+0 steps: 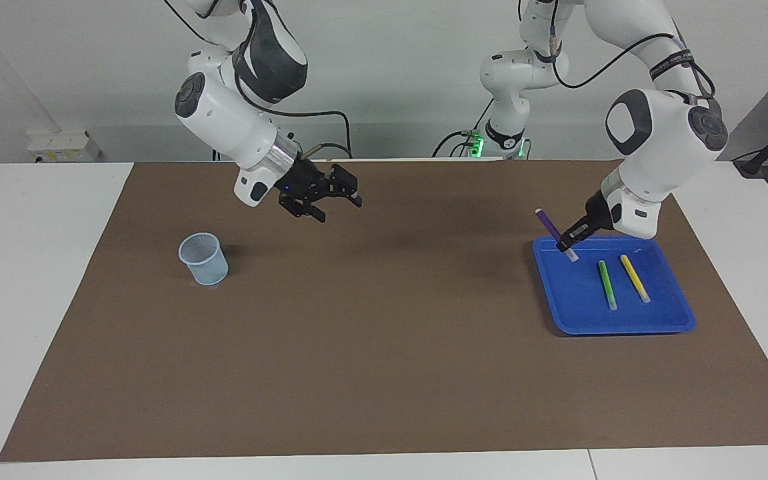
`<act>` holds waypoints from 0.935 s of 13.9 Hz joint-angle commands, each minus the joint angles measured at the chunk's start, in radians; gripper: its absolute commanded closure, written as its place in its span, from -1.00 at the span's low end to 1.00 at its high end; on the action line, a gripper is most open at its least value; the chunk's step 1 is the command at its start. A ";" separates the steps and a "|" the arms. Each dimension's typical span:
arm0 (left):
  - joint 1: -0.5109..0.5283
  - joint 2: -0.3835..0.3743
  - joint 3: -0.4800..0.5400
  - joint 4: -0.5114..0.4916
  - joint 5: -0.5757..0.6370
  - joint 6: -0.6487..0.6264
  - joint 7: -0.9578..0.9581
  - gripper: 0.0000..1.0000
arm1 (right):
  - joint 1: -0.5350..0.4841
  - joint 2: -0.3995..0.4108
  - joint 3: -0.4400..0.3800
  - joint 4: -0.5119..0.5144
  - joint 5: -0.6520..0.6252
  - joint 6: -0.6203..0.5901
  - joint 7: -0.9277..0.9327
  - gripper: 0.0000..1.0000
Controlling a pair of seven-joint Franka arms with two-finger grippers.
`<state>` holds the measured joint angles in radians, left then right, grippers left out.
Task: Transfer and insert pens with both arms
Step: 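Lift the purple pen with the left gripper toward the right gripper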
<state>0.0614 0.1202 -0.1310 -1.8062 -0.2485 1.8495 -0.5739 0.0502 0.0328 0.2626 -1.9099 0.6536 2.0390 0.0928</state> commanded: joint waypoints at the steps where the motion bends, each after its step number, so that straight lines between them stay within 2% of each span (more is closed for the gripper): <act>1: -0.038 -0.028 0.001 -0.012 -0.055 -0.023 -0.189 1.00 | -0.001 -0.007 0.007 -0.020 0.040 0.015 -0.008 -1.00; 4: -0.058 -0.036 -0.001 -0.016 -0.168 -0.023 -0.372 1.00 | 0.061 -0.008 0.007 -0.021 0.087 0.065 0.065 -1.00; 7: -0.097 -0.051 -0.001 -0.033 -0.231 -0.021 -0.486 1.00 | 0.212 0.002 0.007 -0.023 0.087 0.275 0.307 -1.00; 10: -0.104 -0.082 -0.001 -0.062 -0.316 -0.015 -0.564 1.00 | 0.281 0.019 0.007 -0.020 0.101 0.403 0.442 -1.00; 13: -0.103 -0.119 0.001 -0.107 -0.408 -0.009 -0.607 1.00 | 0.373 0.068 0.007 -0.009 0.129 0.608 0.579 -0.96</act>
<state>-0.0355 0.0616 -0.1419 -1.8492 -0.6019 1.8418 -1.1447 0.3835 0.0602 0.2702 -1.9293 0.7528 2.5372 0.6081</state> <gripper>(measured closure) 0.828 0.000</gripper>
